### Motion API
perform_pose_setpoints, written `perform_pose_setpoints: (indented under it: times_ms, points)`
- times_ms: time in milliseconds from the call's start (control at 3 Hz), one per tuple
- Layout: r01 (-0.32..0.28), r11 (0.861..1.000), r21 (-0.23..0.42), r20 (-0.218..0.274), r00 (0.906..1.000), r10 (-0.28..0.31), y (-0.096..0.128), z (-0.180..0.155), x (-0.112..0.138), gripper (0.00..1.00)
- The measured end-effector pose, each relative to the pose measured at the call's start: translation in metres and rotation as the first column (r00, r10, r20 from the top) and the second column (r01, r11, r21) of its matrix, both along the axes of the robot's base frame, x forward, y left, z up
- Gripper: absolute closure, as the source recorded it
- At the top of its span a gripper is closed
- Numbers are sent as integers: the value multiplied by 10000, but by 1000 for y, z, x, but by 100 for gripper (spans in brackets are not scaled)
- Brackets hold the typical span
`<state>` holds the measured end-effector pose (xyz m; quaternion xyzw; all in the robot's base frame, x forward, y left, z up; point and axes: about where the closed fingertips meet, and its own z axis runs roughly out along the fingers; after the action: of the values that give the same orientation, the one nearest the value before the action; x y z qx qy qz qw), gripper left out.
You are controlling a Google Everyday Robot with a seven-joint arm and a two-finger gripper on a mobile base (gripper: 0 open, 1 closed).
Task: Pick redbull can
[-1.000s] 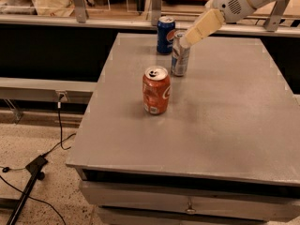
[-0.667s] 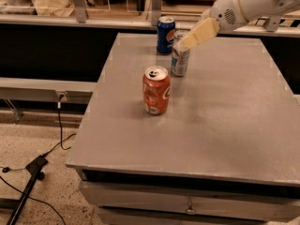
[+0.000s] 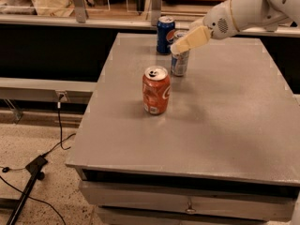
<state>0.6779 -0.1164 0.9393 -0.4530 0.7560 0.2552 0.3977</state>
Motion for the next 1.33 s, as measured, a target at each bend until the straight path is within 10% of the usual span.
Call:
perform_pose_setpoints:
  times_ms: [1000,1333]
  points:
    - [-100,9966,812,-70,9999,107,12,3,3,96]
    - [-205,9914,1293,881,9961,91,16,52,-7,100]
